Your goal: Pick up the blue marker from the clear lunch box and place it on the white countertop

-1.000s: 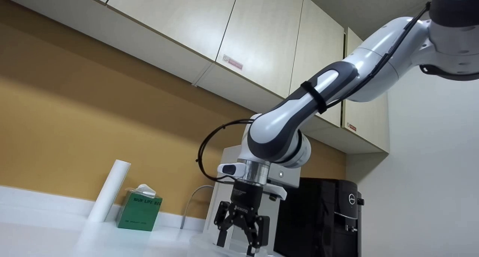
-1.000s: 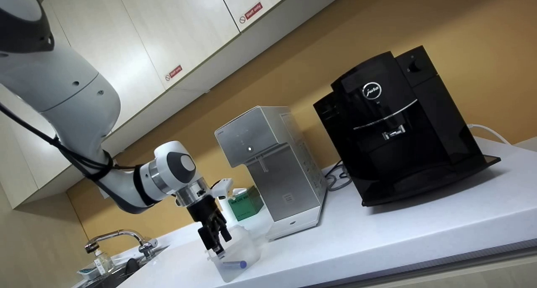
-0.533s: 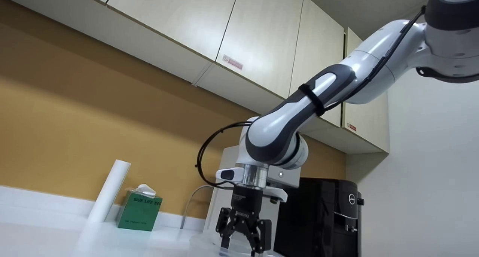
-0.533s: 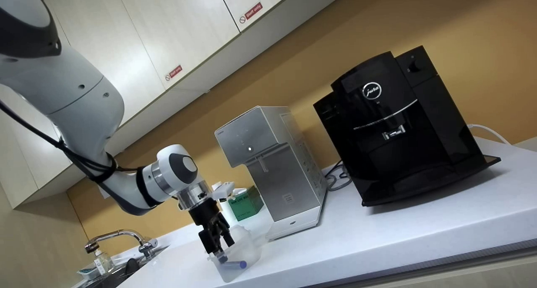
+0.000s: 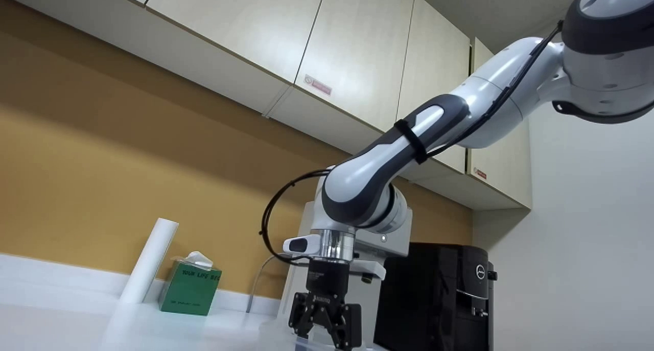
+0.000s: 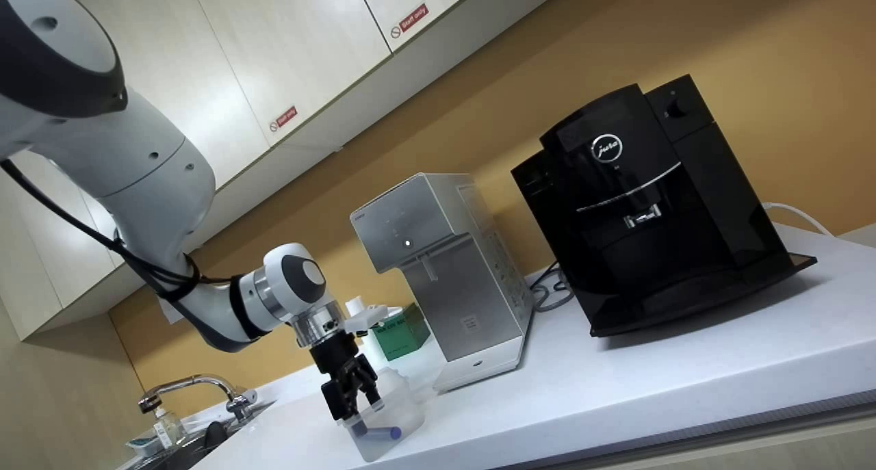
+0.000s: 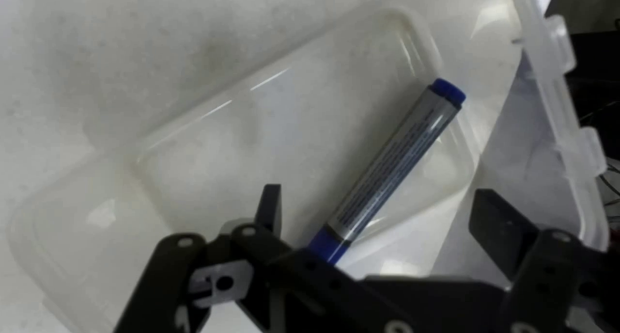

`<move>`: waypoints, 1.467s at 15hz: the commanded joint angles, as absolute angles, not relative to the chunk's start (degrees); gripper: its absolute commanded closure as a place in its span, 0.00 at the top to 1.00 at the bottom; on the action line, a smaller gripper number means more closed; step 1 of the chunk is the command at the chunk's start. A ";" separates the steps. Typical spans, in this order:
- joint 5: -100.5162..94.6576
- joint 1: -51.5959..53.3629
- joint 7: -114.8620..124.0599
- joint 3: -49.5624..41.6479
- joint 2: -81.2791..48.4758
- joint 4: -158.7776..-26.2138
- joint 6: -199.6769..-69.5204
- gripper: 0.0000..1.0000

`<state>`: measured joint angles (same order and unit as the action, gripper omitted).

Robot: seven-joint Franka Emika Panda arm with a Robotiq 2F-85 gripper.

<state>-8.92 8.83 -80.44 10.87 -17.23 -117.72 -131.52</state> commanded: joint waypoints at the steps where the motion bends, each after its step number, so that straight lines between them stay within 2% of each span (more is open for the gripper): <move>1: -9.19 9.32 -76.87 11.29 -19.11 -114.67 -129.45 1.00; 16: -8.41 8.50 -76.51 11.54 -22.81 -110.40 -130.71 1.00; 22: -7.90 5.92 -83.74 12.11 -22.86 -109.76 -131.02 1.00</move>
